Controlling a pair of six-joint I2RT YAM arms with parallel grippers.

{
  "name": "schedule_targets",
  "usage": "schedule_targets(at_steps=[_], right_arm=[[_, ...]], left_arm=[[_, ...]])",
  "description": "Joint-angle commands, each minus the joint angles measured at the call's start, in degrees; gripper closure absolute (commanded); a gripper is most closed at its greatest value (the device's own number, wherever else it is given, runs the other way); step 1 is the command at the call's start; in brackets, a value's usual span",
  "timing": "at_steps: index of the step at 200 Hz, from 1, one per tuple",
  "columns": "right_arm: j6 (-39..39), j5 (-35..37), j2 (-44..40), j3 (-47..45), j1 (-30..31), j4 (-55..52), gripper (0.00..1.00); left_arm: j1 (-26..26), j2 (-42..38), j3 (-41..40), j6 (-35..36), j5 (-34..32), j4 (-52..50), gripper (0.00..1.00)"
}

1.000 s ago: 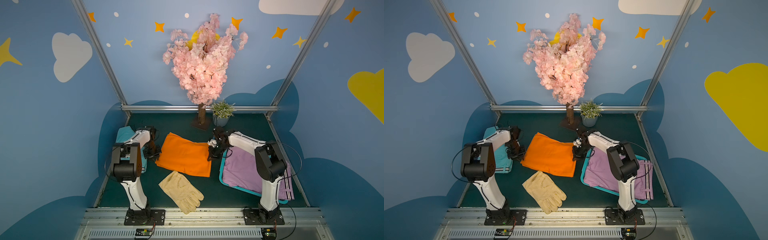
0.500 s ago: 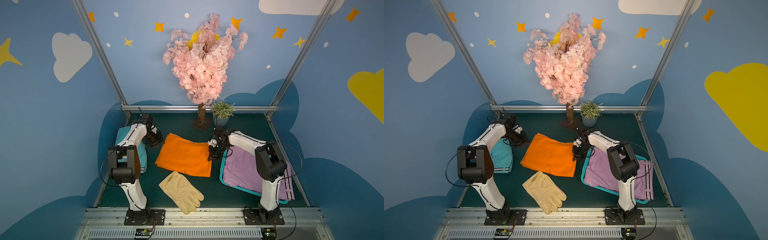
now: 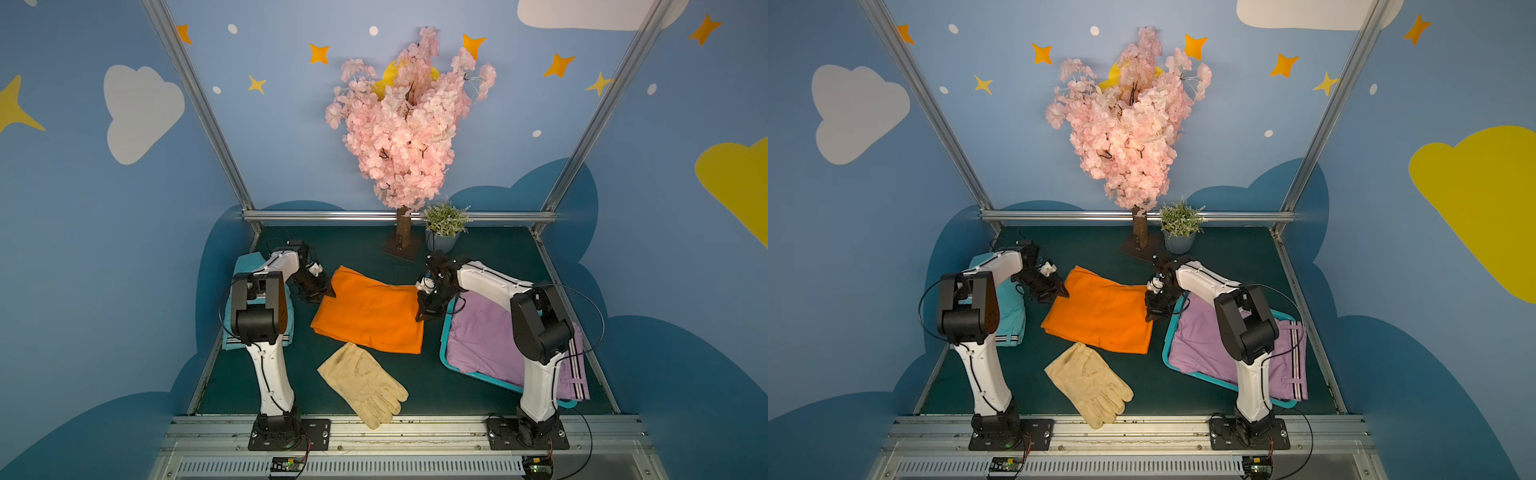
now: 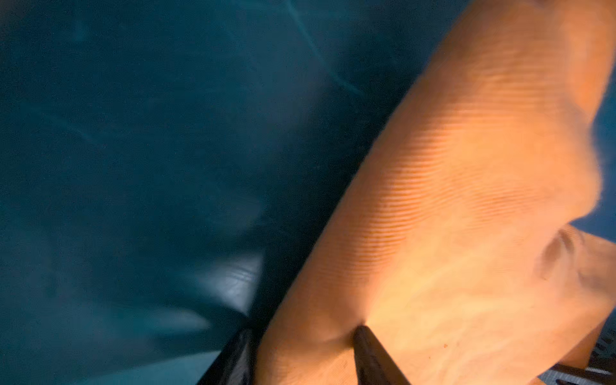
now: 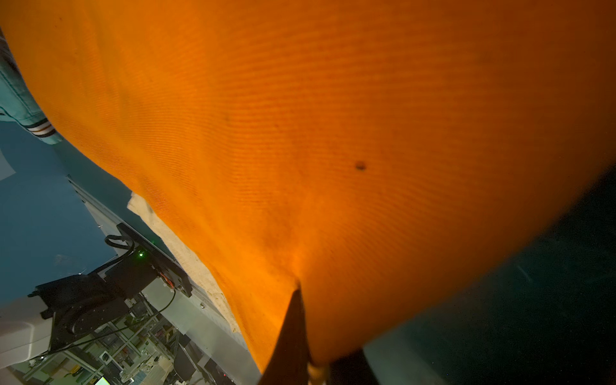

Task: Put the folded long pants in the basket
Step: Pick up the long pant at the center of the board.

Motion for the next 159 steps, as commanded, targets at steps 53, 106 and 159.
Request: schedule_targets(at_steps=[53,106,159], right_arm=[[-0.6,-1.1,-1.2,2.7,-0.4,-4.1,1.00],[-0.6,-3.5,-0.9,5.5,0.4,-3.7,1.00],[-0.7,-6.9,0.5,12.5,2.1,-5.0,1.00]], left_arm=[[0.4,2.3,-1.2,1.0,1.0,-3.0,0.71],[1.4,-2.7,-0.3,-1.6,1.3,-0.7,0.98],[4.2,-11.0,2.8,-5.6,-5.3,-4.0,0.98]])
